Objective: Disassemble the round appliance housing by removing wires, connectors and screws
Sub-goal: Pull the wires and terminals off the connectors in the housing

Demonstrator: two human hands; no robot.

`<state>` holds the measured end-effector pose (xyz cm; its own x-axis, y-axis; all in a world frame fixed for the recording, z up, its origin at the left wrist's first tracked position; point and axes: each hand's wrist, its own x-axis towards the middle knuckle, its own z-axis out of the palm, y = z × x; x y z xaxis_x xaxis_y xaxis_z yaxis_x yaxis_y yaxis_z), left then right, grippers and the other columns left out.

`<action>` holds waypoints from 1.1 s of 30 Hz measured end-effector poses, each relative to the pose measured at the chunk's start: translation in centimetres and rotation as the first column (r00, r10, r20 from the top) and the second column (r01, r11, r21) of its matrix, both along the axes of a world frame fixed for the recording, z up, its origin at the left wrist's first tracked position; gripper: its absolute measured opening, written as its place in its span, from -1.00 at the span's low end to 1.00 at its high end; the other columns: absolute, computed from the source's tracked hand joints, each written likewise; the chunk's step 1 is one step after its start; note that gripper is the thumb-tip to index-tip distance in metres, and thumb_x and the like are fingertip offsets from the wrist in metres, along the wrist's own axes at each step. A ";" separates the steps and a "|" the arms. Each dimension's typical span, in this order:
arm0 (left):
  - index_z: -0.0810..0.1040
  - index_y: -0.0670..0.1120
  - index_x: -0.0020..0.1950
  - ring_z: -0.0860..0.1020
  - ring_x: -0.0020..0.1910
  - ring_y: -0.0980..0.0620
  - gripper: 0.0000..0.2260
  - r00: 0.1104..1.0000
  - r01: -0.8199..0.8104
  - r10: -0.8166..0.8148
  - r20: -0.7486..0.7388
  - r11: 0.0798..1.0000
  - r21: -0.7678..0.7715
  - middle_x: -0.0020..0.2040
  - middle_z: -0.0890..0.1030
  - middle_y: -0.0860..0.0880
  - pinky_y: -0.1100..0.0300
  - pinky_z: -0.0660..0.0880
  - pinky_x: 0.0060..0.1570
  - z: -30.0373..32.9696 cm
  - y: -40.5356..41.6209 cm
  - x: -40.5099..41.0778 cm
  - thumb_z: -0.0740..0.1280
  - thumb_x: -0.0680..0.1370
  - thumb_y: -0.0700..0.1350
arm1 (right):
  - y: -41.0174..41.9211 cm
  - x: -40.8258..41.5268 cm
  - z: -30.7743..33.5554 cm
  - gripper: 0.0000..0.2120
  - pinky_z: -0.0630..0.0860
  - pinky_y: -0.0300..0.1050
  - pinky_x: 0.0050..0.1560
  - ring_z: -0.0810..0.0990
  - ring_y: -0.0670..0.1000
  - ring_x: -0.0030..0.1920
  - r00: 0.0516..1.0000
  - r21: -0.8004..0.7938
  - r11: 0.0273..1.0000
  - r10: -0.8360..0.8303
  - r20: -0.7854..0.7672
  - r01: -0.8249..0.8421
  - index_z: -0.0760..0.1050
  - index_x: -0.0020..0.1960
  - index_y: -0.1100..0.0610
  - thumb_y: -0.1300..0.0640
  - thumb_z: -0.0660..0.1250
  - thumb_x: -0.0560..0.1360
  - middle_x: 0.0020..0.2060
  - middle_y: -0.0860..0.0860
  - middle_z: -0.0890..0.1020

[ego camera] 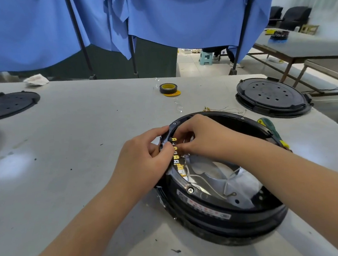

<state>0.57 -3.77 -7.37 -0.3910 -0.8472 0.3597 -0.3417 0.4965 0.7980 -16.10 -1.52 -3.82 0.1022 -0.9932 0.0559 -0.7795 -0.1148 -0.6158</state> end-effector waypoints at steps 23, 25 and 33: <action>0.58 0.10 0.19 0.40 -0.53 0.06 -0.72 1.000 -0.019 0.019 0.000 1.000 0.014 -0.46 0.53 -0.20 0.14 0.49 -0.42 -0.3 -0.3 -0.1 0.29 0.49 -0.07 | -0.2 0.0 0.1 -0.96 0.40 -0.41 -0.39 0.54 -0.23 -0.42 0.997 0.091 0.994 -0.061 0.056 0.055 0.66 -0.20 0.10 0.21 0.45 0.40 -0.41 -0.08 0.63; 0.59 0.10 0.18 0.39 -0.53 0.07 -0.71 1.000 -0.015 0.015 -0.004 1.000 0.013 -0.46 0.53 -0.20 0.22 0.45 -0.43 -0.3 -0.3 -0.1 0.28 0.47 -0.04 | -0.2 0.1 0.1 -0.96 0.40 -0.40 -0.38 0.54 -0.23 -0.42 0.998 0.082 0.995 -0.052 0.039 0.049 0.65 -0.20 0.10 0.21 0.45 0.40 -0.40 -0.07 0.64; 0.58 0.12 0.16 0.39 -0.54 0.06 -0.65 1.000 -0.006 0.007 -0.005 0.999 0.036 -0.47 0.53 -0.20 0.11 0.47 -0.43 0.0 -0.1 -0.1 0.22 0.41 0.01 | -0.2 0.3 0.0 -0.92 0.46 -0.31 -0.31 0.52 -0.18 -0.39 0.999 0.057 0.998 -0.035 -0.024 0.036 0.64 -0.23 0.08 0.19 0.39 0.41 -0.41 -0.07 0.63</action>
<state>0.50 -3.87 -7.38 -0.3836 -0.8622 0.3307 -0.3407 0.4650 0.8171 -15.83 -1.73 -3.83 0.0676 -0.9977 -0.0029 -0.7963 -0.0522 -0.6026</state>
